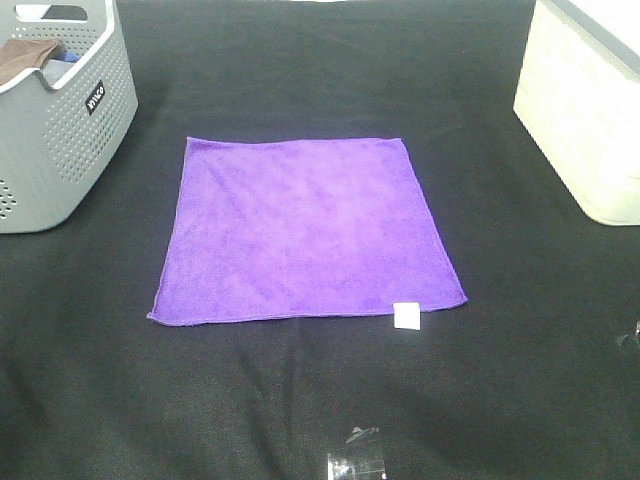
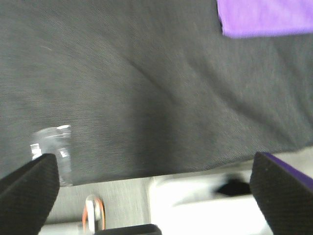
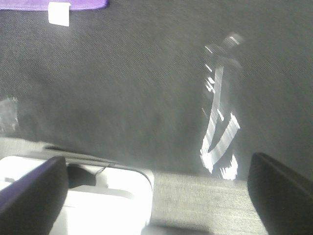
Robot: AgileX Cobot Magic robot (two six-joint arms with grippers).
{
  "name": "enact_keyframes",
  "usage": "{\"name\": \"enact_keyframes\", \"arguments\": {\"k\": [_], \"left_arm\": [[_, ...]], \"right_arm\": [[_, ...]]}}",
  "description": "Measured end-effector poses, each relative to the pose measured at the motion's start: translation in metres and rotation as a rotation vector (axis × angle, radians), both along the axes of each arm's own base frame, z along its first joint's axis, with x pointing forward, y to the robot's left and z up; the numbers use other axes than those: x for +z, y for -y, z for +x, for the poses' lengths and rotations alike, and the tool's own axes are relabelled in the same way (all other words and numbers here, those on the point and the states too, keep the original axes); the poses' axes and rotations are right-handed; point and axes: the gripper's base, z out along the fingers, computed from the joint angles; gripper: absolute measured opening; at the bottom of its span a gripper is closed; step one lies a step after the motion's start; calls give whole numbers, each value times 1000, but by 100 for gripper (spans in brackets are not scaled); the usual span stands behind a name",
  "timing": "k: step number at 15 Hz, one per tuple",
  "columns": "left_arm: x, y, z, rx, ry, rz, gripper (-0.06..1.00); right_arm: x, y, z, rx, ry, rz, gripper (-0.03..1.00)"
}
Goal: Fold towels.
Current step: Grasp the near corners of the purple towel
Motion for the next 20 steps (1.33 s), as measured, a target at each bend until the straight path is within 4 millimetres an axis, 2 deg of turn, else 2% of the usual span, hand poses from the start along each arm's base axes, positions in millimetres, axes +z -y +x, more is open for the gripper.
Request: {"name": "enact_keyframes", "arguments": {"k": [3,5,8,9,10,14,16,18,20], "left_arm": [[-43,19,78,-77,-125,-151,99],[-74,31,121,-91,-161,-240,99],[-110,54,173,-124,-213,-263,99],[-118,57,186,-122,-220,-262,99],[-133,59,201,-114,-236,-257,99],[-164,63,225,-127,-278,-259,99],[-181,64,230,-122,-295,-266,99],[-186,64,232,-116,-297,-267,99],[-202,65,233,-116,-327,-273,99]], "right_arm": [[-31,-20,76,90,-60,85,96],[-50,-31,116,117,-84,139,96],[-96,-41,161,134,-149,187,96],[-110,-43,171,126,-159,196,96],[-132,-43,183,107,-170,191,96],[-174,-40,199,84,-202,176,96],[-186,-32,214,50,-204,229,95],[-191,-31,215,62,-211,242,95],[-198,-35,218,69,-214,283,95]]}}
